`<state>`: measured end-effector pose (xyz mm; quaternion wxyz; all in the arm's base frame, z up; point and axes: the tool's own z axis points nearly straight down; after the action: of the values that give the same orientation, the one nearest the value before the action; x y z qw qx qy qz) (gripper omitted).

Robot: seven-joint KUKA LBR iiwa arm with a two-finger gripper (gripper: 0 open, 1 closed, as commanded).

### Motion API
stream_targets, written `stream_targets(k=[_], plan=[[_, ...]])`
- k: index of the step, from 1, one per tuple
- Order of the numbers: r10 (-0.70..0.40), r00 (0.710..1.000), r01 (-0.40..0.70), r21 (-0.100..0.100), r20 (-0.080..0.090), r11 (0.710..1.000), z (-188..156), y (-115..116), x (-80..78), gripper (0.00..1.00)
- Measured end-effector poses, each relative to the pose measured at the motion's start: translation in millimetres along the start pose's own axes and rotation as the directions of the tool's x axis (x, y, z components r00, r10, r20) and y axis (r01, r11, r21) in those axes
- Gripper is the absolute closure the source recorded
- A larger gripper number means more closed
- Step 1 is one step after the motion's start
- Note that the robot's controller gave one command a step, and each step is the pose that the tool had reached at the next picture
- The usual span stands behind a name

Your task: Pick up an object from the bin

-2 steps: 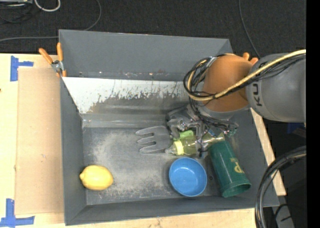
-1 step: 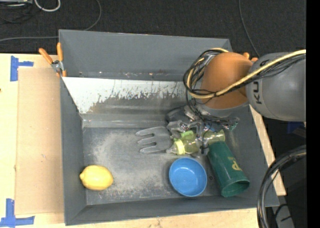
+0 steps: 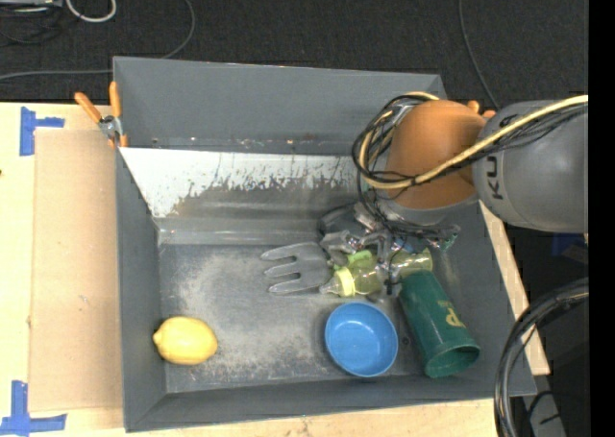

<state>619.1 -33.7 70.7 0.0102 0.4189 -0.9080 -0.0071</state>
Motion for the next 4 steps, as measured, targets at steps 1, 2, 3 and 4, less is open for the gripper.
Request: stream_targets(k=[1,2,3,4], plan=[[0.002,1.000,-0.002,-0.001,0.000,1.000,0,0,0.2,1.00],[0.002,1.000,-0.002,0.000,0.000,1.000,-13,0,0.4,1.00],[0.003,1.000,-0.003,-0.002,-0.001,1.000,-25,1,0.1,1.00],[0.003,1.000,-0.003,-0.001,0.000,1.000,-34,2,-0.4,1.00]])
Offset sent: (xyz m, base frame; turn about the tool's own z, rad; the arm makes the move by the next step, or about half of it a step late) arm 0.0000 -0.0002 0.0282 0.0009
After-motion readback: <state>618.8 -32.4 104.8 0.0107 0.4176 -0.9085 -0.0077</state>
